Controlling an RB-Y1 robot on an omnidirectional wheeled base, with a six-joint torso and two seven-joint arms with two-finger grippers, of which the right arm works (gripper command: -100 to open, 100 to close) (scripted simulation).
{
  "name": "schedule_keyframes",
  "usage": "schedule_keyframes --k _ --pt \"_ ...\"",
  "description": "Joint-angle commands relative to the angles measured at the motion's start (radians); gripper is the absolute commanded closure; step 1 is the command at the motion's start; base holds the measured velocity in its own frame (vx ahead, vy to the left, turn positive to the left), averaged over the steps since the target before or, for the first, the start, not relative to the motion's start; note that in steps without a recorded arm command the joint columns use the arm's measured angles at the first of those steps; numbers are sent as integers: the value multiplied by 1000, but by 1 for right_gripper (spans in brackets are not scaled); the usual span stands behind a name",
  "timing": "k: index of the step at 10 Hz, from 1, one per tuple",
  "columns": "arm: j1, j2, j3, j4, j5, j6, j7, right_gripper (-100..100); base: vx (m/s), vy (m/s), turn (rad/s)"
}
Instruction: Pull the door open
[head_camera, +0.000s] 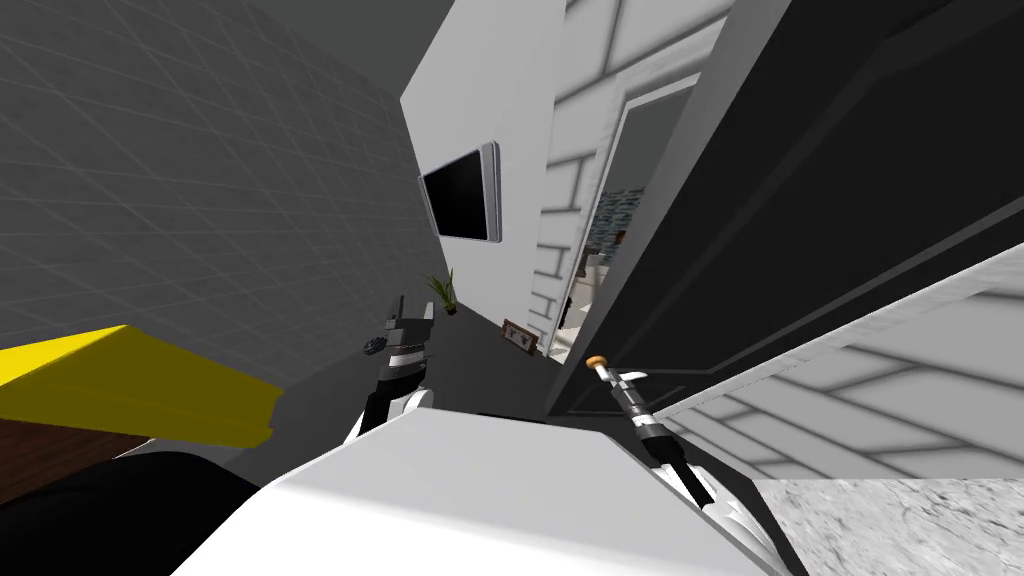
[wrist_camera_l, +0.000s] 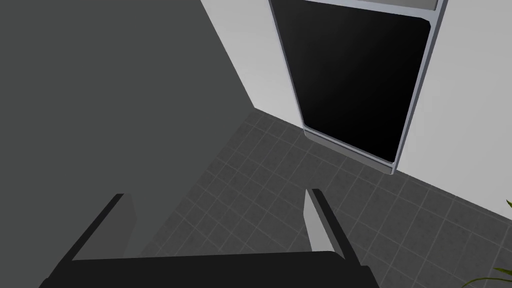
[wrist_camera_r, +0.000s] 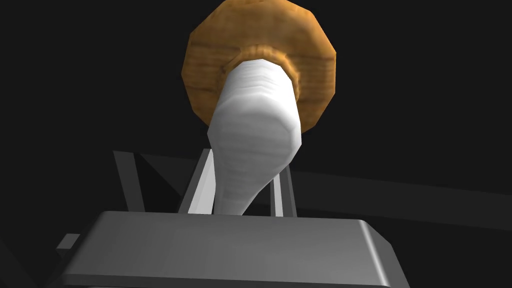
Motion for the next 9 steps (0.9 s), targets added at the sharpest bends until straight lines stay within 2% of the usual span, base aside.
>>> schedule_keyframes --k 1,2,3,4,9 --pt "18 -13 6 -9 -1 -23 -8 100 -209 -95 142" --pt "11 -6 5 -5 0 -12 -4 100 -95 -41 28" --pt "24 -13 11 6 -2 -38 -10 100 -145 -60 187" --pt "27 -15 13 8 -3 -44 -11 100 -204 -100 206" --pt "58 -40 26 42 -13 -124 -26 100 -197 -87 187"
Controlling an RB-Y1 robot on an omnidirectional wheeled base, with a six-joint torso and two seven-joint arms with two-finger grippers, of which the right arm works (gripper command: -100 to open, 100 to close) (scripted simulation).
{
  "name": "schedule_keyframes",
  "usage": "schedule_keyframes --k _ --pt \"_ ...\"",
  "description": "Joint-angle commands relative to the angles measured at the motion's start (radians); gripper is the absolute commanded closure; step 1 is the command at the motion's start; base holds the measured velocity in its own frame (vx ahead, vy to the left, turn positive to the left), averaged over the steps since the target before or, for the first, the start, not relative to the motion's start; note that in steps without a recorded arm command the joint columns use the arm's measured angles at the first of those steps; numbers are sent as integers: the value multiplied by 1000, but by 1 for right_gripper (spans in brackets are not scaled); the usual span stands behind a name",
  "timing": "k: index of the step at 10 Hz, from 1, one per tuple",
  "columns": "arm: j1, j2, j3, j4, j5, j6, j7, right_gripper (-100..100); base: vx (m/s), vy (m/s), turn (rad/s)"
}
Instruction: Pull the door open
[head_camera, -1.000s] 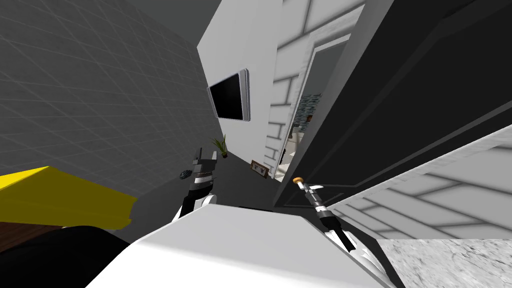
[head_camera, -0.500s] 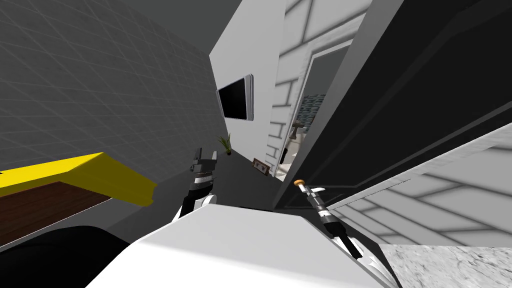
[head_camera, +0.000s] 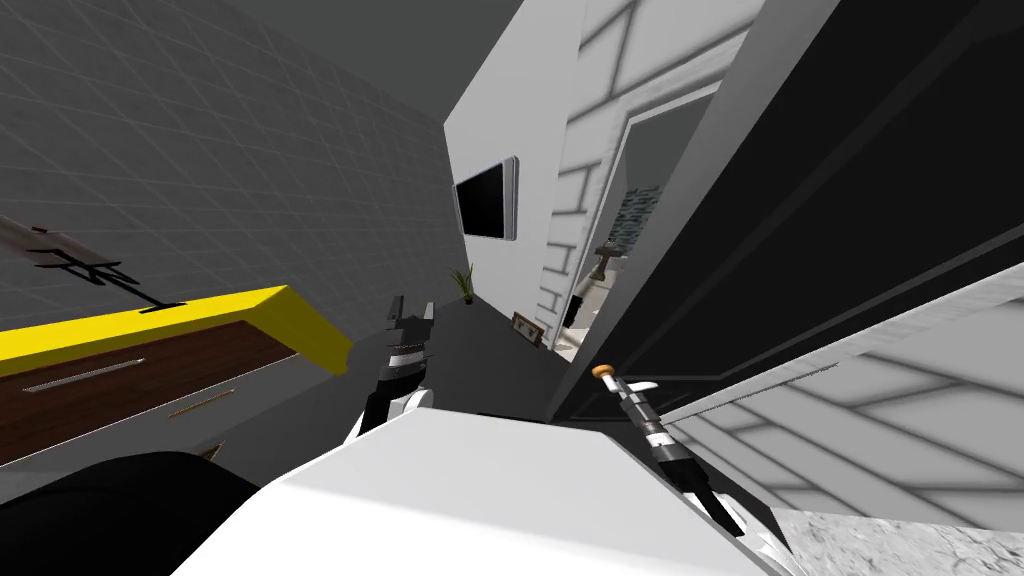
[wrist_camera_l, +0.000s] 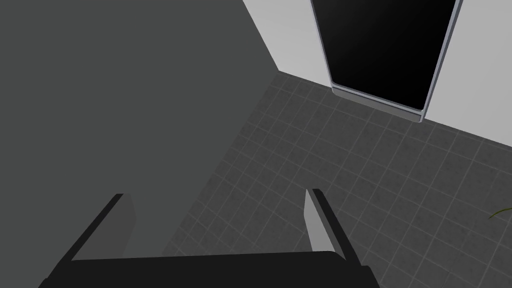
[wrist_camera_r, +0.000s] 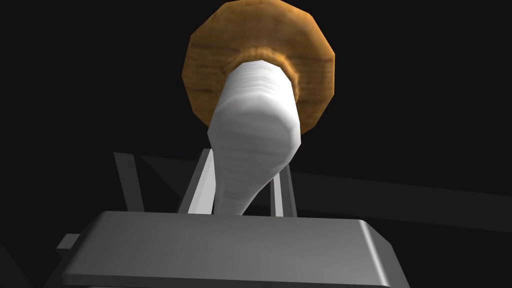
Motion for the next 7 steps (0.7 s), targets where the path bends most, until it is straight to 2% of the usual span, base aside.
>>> schedule_keyframes --k 1,3,4,5,7 --pt "18 -10 2 -7 -4 -20 -2 100 -200 -96 177" --pt "27 -17 6 3 -7 -44 -7 100 -195 -66 141" --pt "27 -15 6 -7 -6 -29 -6 100 -88 -25 28" --pt "32 -17 9 3 -8 -43 -8 100 -136 -49 173" --pt "35 -19 11 11 -10 -56 -9 100 -168 -84 157"
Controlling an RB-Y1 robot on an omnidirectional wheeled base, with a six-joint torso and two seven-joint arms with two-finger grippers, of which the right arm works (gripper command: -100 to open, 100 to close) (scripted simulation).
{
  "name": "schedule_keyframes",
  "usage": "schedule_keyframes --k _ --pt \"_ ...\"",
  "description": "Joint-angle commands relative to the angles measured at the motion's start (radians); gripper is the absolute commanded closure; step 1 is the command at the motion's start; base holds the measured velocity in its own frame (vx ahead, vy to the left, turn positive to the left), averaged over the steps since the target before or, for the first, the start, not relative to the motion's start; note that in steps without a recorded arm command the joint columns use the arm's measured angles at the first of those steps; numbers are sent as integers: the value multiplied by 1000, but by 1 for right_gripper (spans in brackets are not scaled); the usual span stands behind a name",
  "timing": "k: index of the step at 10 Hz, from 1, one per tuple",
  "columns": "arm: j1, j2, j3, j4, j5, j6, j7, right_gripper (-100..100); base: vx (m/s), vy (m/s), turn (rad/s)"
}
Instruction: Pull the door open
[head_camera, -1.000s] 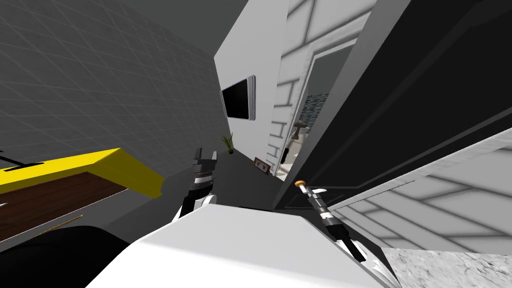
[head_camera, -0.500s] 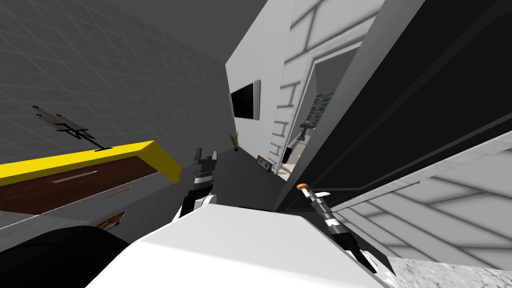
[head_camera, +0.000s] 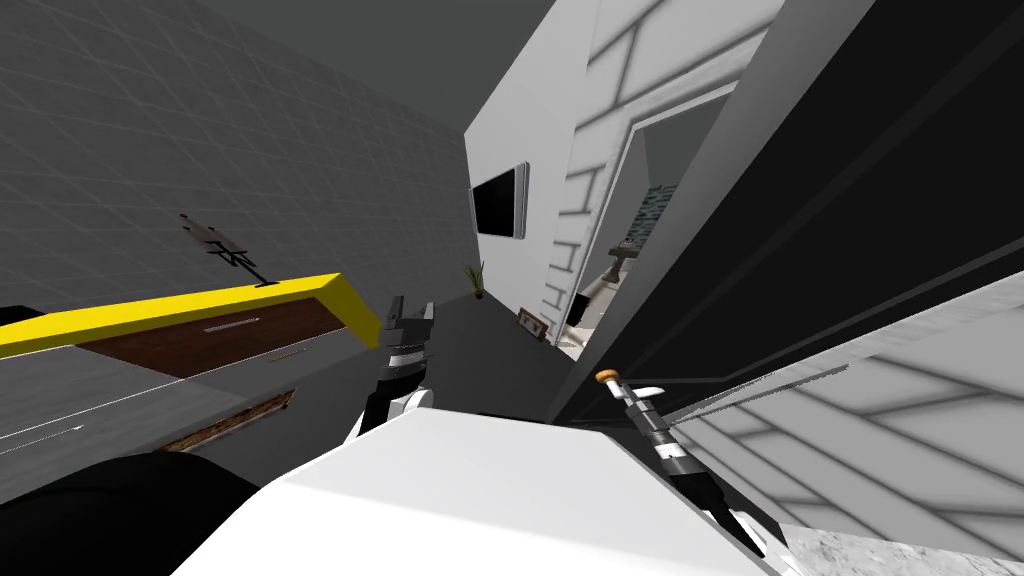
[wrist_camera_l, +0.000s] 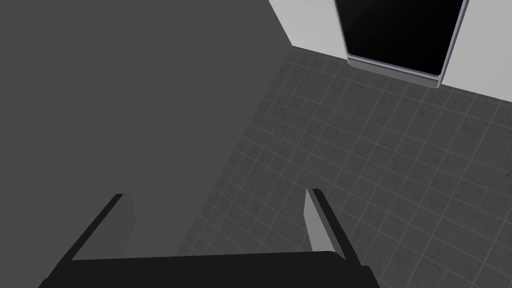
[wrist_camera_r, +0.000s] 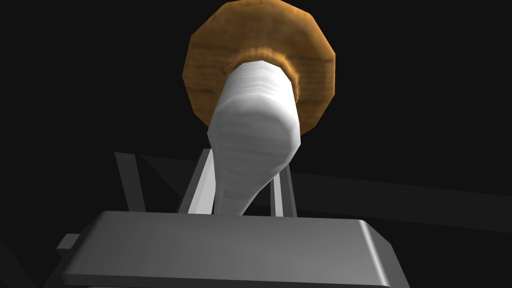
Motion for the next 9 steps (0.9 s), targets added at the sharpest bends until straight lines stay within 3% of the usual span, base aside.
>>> schedule_keyframes --k 1,9 --pt "2 -2 3 16 -1 -22 0 100 -181 -70 169" --pt "19 -14 15 58 -11 -92 -6 100 -192 -82 160"
